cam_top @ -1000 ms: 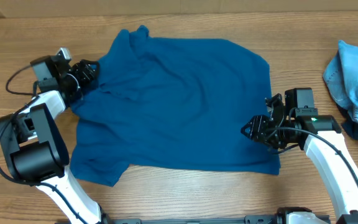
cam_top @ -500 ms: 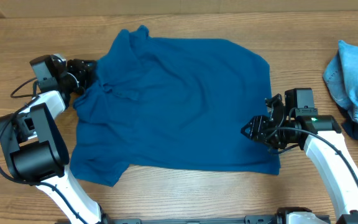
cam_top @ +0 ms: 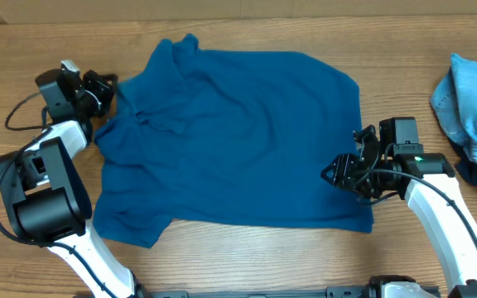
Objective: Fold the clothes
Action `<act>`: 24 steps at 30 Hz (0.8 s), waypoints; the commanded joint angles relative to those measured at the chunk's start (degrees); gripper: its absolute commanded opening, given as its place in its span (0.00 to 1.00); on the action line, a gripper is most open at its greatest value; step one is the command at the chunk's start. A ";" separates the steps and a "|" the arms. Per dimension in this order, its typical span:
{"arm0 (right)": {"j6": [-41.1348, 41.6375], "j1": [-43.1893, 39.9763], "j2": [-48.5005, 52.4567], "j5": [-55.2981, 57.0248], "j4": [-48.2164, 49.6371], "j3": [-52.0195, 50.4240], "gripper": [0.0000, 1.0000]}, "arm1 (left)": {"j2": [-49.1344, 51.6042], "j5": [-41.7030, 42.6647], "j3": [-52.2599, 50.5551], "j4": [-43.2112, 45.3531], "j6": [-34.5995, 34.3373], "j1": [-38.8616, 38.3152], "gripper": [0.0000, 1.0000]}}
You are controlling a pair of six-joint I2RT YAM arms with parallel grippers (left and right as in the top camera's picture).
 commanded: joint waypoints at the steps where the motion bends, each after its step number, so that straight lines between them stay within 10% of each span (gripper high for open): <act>1: -0.02 0.17 -0.04 0.17 0.24 1.18 0.50 | 0.79 -0.50 1.01 4.22 3.50 1.57 0.04; 8: -0.02 0.17 -0.04 0.17 0.28 1.18 0.50 | 0.79 8.74 1.64 -1.07 -0.98 1.79 0.06; 14: -0.02 0.17 -0.04 0.17 0.26 1.18 0.50 | 0.79 6.38 1.60 -11.26 -6.19 -0.13 0.43; 24: -0.02 0.17 -0.04 0.17 -0.13 1.18 0.50 | 0.81 0.48 1.60 -13.09 -10.12 -1.22 0.35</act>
